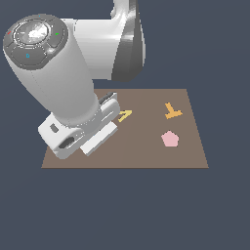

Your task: Insert a designated object into the corresponding slot on a board.

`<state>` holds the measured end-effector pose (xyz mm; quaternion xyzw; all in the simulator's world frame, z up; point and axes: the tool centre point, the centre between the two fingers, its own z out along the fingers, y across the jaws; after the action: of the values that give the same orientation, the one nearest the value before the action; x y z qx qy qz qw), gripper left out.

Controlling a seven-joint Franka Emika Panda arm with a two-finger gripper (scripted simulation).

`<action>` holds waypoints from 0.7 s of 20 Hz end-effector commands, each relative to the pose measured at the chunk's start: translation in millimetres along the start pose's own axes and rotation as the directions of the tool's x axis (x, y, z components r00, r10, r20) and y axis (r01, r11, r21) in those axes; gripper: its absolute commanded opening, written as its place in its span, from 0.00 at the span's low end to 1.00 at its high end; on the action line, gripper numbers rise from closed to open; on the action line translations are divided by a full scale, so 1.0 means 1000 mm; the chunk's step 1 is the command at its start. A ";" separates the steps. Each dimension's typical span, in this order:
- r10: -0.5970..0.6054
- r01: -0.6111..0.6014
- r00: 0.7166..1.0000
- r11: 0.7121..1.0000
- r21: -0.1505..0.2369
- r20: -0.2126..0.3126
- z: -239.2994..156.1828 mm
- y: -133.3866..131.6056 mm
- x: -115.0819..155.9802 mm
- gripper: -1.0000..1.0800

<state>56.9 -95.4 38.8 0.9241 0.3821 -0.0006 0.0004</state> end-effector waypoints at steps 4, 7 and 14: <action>-0.117 0.117 0.993 0.993 -0.001 0.000 -0.001 -0.009 -0.002 0.00; -0.158 0.158 0.987 0.987 0.000 0.000 -0.001 -0.013 -0.003 0.00; -0.197 0.197 0.980 0.980 0.000 0.001 -0.002 -0.016 -0.005 0.00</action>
<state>42.6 -87.8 40.1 0.8830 0.4694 -0.0010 0.0005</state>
